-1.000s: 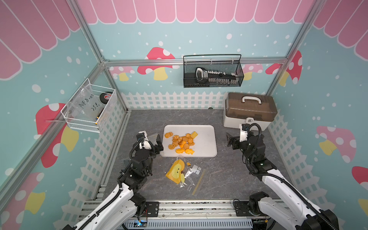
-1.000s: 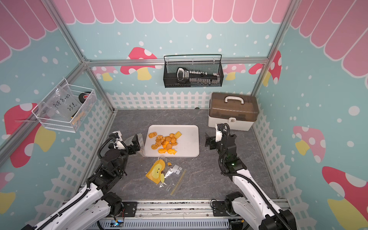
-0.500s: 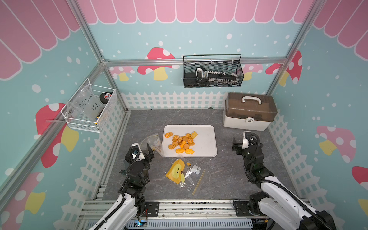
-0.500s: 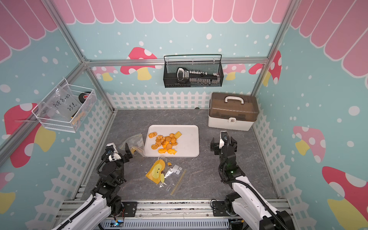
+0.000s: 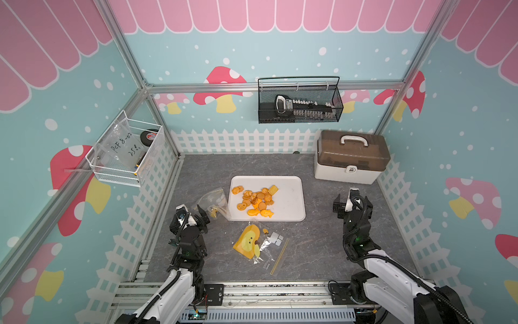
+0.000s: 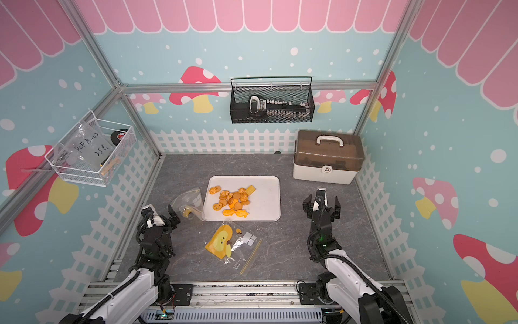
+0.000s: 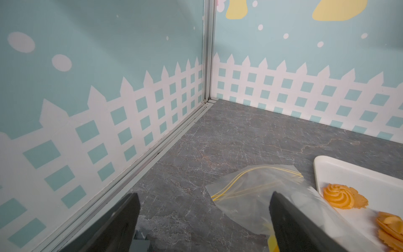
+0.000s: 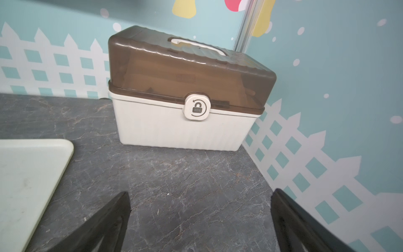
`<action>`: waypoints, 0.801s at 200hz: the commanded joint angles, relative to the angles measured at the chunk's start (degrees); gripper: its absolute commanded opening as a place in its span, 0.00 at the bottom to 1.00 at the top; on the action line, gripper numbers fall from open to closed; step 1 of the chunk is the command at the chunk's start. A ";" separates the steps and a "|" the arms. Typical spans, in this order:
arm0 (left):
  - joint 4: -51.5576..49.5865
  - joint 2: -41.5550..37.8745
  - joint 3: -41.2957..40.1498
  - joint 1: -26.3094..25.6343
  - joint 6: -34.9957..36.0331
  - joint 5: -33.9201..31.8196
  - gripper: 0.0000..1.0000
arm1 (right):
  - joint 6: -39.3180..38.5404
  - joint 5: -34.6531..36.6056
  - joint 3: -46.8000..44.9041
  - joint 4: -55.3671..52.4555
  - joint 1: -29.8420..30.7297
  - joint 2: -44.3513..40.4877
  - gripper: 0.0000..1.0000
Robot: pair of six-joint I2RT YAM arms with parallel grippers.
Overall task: Pour cookies out of the ziploc bag
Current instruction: Reset both arms
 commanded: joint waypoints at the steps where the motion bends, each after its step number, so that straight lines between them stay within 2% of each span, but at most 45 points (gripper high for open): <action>1: 4.57 -0.18 -0.98 1.10 -0.64 0.56 0.97 | 0.46 3.78 -2.19 4.62 -1.17 1.54 0.99; 31: 8.75 4.49 -0.26 3.69 -0.97 2.49 0.97 | 2.66 5.92 -3.61 9.66 -2.94 6.01 0.99; 73: 29.42 25.24 2.30 6.83 -1.91 3.42 0.98 | 5.43 1.47 -2.12 16.02 -6.88 17.30 0.99; 85: 34.08 30.36 3.70 6.69 1.27 3.91 0.98 | 5.00 0.93 -0.91 15.86 -7.65 18.95 0.99; 91: 32.33 29.90 4.38 6.61 1.09 3.89 0.98 | 4.88 0.10 -0.67 15.67 -8.00 19.29 0.99; 110: 17.74 23.78 6.62 8.27 -3.54 7.24 0.98 | 6.52 -3.25 -0.57 19.99 -11.20 23.77 0.99; 120: 19.10 24.76 6.41 9.32 -5.11 7.68 0.98 | 6.73 -5.60 -0.86 24.38 -13.00 26.75 0.99; 134: 21.42 25.24 5.62 9.29 -4.78 7.79 0.98 | 7.71 -8.23 1.63 16.70 -13.60 24.81 0.99; 148: 20.46 23.41 4.82 9.33 -5.19 9.65 0.98 | 5.79 -10.37 1.38 21.61 -13.71 27.27 0.99; 160: 20.07 23.00 4.74 9.36 -4.86 13.48 0.98 | 5.02 -13.46 2.31 18.99 -13.70 27.42 0.99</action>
